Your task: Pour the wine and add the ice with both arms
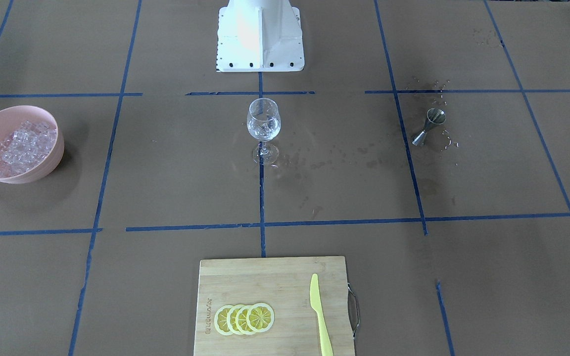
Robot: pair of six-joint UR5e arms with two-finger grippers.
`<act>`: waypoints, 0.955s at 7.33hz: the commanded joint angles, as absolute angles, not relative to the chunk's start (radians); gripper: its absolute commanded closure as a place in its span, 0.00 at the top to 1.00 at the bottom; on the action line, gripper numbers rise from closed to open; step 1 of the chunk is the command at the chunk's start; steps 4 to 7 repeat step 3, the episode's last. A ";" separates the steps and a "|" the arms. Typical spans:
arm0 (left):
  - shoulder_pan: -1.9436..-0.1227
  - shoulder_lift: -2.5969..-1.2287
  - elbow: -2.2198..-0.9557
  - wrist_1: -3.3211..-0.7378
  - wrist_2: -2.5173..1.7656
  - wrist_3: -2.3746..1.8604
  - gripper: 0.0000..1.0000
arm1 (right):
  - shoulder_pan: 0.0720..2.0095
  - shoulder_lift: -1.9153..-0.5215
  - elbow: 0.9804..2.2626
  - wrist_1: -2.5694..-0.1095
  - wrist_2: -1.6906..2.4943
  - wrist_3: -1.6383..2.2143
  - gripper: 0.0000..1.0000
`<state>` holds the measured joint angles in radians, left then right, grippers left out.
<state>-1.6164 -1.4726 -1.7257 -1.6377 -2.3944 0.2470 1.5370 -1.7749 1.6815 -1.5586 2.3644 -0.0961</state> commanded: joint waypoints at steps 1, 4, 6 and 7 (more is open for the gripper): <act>-1.615 -1.477 -1.729 -1.640 -2.393 0.248 1.00 | 1.539 -1.782 1.690 -1.559 2.373 -0.094 1.00; -1.615 -1.480 -1.726 -1.653 -2.393 0.249 1.00 | 1.537 -1.796 1.697 -1.557 2.367 -0.097 1.00; -1.615 -1.480 -1.726 -1.653 -2.393 0.249 1.00 | 1.537 -1.796 1.697 -1.557 2.367 -0.097 1.00; -1.615 -1.480 -1.726 -1.653 -2.393 0.249 1.00 | 1.537 -1.796 1.697 -1.557 2.367 -0.097 1.00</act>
